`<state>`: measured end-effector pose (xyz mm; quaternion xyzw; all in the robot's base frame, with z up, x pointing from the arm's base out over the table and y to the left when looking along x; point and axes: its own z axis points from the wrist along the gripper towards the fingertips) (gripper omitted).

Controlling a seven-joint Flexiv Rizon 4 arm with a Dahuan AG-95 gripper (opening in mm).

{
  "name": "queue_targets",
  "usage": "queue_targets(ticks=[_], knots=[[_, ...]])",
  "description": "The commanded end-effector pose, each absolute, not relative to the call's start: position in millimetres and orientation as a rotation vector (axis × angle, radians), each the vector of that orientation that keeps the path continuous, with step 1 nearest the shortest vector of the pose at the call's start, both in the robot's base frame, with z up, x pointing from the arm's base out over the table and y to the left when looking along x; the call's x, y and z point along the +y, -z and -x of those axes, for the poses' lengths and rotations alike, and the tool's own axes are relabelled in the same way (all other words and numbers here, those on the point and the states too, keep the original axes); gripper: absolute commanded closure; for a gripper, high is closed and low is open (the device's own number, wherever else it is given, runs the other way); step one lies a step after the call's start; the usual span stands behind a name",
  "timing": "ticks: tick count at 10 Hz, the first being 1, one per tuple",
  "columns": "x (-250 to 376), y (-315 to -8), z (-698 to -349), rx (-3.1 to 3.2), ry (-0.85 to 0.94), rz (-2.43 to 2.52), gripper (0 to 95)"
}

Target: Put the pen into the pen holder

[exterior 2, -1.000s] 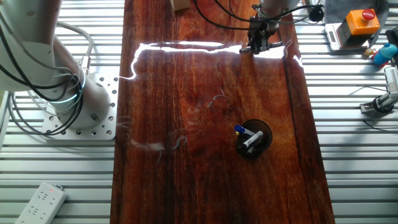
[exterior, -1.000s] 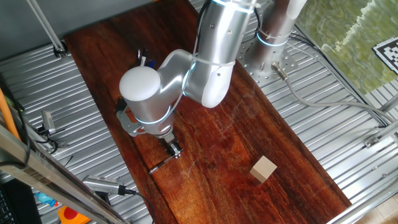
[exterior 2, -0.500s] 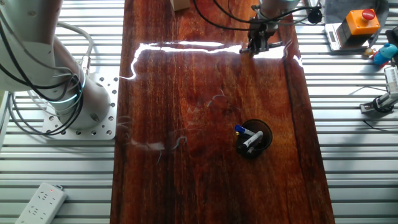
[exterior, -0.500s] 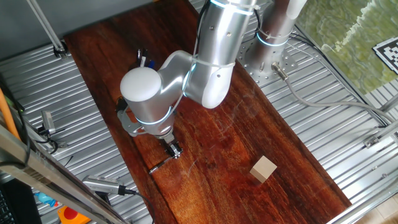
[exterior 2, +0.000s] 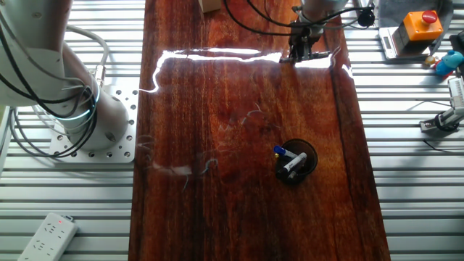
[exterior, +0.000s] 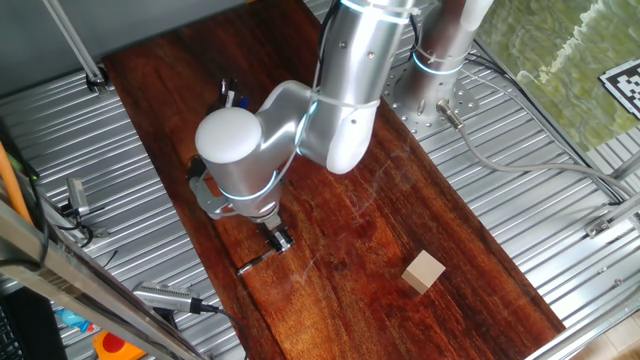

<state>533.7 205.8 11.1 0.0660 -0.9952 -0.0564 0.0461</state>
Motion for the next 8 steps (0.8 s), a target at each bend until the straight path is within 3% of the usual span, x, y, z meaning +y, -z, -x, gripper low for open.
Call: queue_targets(ticks=[1,8], knots=[[205,-14,-535,-3.037,0.175,-0.184,95.0],[151,-54,-552,-2.951,0.21,-0.298,95.0]])
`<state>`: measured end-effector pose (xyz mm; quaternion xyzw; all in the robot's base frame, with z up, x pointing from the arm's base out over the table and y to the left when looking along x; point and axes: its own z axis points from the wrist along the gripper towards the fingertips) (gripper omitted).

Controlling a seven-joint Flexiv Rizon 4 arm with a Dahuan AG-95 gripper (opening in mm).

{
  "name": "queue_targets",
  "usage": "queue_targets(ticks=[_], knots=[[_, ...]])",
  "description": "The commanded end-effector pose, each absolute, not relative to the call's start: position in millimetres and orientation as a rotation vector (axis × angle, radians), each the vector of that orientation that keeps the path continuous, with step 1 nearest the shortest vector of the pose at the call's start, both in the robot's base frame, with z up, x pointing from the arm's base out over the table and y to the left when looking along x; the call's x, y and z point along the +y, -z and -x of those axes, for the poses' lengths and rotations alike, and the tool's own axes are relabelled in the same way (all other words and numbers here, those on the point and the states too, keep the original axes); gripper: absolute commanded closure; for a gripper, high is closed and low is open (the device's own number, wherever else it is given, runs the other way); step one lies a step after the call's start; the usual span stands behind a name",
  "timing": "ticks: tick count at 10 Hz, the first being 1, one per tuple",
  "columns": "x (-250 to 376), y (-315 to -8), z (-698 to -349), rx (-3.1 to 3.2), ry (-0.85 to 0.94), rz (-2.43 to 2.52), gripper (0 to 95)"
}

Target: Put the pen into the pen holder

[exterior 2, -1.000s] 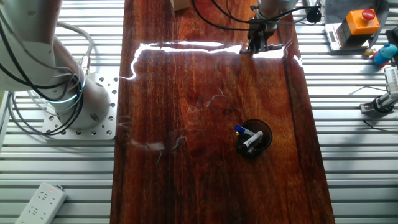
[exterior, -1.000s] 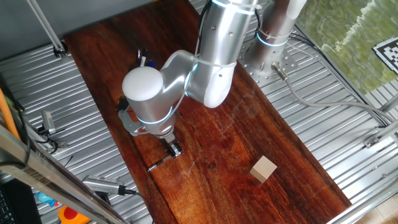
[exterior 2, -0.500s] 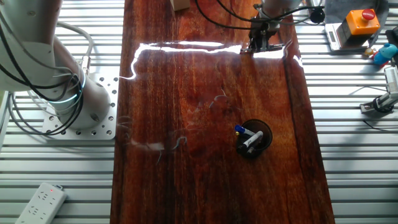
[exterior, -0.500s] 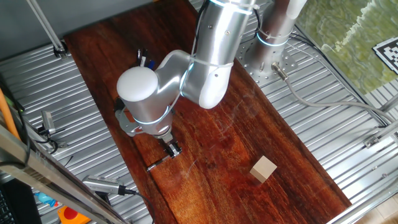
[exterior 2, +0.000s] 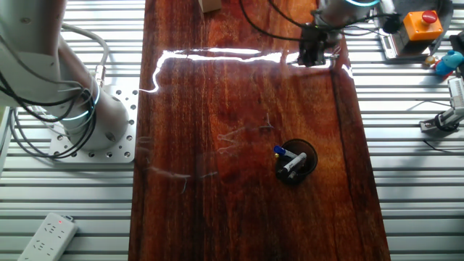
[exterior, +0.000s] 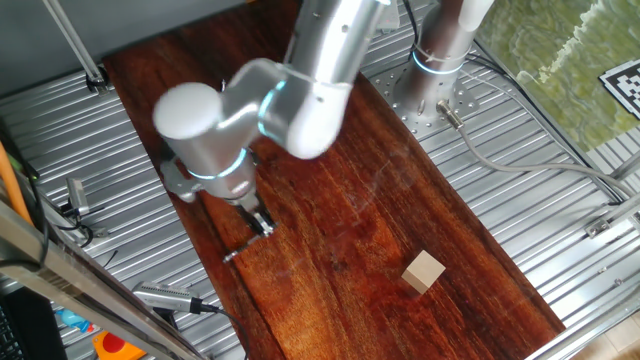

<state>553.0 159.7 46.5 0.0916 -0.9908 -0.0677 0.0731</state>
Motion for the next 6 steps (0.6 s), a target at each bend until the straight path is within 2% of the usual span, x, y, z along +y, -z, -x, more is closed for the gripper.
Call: queue_targets(ticks=[1,6], knots=[[141,-59,-550,-2.933,0.212,-0.323,95.0],[97,-85,-546,-2.852,0.225,-0.411,95.0]])
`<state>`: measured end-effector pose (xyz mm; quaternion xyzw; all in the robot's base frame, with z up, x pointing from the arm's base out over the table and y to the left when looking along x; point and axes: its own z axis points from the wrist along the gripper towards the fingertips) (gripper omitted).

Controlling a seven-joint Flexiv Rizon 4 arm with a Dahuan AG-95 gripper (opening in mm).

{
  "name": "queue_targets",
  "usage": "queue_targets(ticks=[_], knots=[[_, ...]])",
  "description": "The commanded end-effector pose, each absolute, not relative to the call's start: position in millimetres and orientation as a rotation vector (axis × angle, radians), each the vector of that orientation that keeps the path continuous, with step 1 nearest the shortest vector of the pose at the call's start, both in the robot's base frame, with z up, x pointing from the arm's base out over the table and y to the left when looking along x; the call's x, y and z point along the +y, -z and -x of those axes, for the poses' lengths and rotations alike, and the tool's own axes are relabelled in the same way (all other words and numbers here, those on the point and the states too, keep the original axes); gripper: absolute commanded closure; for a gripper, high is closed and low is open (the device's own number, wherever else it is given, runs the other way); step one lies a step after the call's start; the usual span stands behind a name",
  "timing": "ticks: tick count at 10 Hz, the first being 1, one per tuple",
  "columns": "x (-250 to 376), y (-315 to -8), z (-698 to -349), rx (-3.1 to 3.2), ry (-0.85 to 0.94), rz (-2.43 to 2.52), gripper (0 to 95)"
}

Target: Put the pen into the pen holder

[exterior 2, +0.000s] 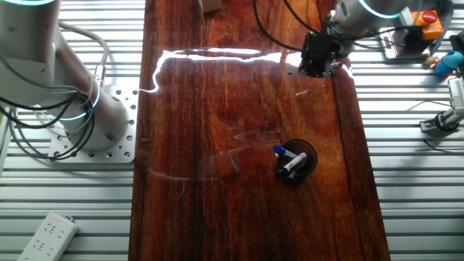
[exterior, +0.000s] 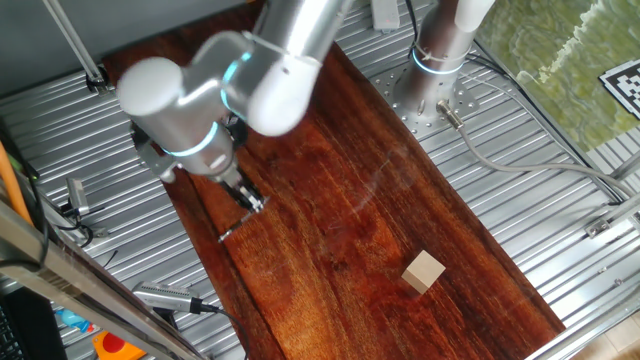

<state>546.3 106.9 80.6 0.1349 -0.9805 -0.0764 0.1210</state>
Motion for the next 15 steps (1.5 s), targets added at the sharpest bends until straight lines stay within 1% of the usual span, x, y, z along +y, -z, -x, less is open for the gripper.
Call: queue_targets(ticks=[1,6,9,13,15], knots=[[90,-88,-546,-2.841,0.227,-0.423,95.0],[50,-97,-542,-2.807,0.239,-0.51,95.0],[36,-99,-532,-2.744,0.251,-0.531,95.0],[32,-102,-527,-2.695,0.265,-0.558,95.0],[20,-104,-522,-2.694,0.284,-0.604,95.0]])
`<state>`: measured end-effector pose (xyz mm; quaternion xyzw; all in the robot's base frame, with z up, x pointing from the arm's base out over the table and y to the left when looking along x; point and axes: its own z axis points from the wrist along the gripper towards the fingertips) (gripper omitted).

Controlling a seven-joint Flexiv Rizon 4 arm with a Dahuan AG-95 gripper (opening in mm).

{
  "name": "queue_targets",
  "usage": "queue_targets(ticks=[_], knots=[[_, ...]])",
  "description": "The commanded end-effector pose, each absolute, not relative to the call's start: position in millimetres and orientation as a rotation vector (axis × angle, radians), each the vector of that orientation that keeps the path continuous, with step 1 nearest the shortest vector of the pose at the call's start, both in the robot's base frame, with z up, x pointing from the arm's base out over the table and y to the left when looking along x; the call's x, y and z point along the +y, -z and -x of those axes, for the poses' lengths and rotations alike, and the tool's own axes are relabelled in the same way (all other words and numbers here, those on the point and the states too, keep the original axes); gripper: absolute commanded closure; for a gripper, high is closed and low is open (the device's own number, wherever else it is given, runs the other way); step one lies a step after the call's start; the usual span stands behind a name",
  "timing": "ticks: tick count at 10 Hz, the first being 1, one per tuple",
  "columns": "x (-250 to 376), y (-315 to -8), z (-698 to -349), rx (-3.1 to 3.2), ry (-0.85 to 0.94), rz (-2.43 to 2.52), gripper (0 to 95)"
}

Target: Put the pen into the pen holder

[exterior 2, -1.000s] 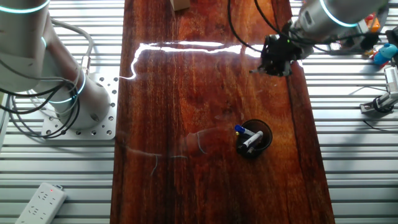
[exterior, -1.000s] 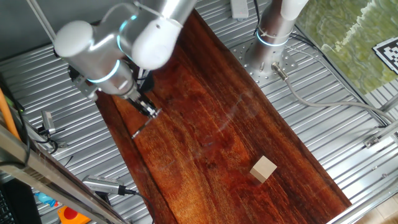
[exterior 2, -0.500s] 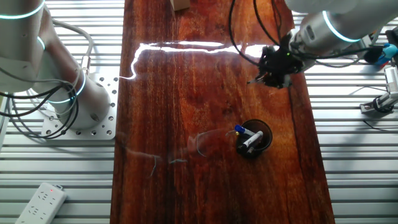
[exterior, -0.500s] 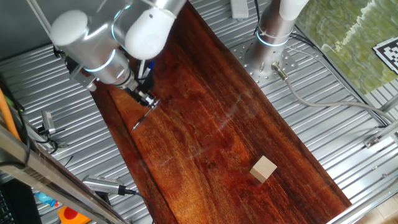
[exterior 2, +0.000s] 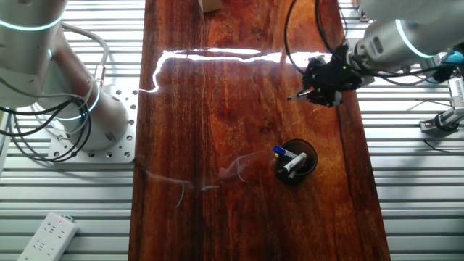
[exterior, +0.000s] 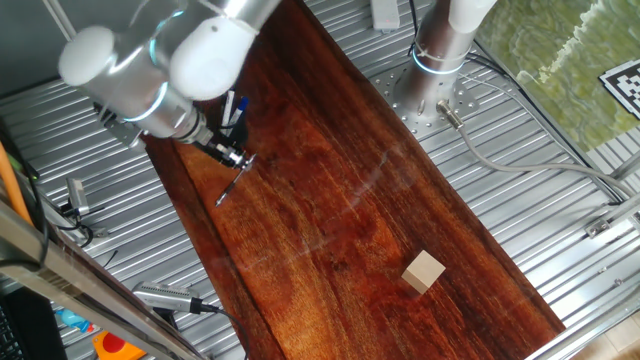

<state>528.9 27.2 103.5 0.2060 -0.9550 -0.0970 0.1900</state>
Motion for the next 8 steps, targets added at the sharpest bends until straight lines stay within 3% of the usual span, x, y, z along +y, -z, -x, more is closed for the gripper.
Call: queue_targets(ticks=[1,8], knots=[[16.7,-104.5,-523.5,-2.692,0.292,-0.614,95.0],[16.3,-104.1,-525.3,-2.78,0.261,-0.556,95.0]])
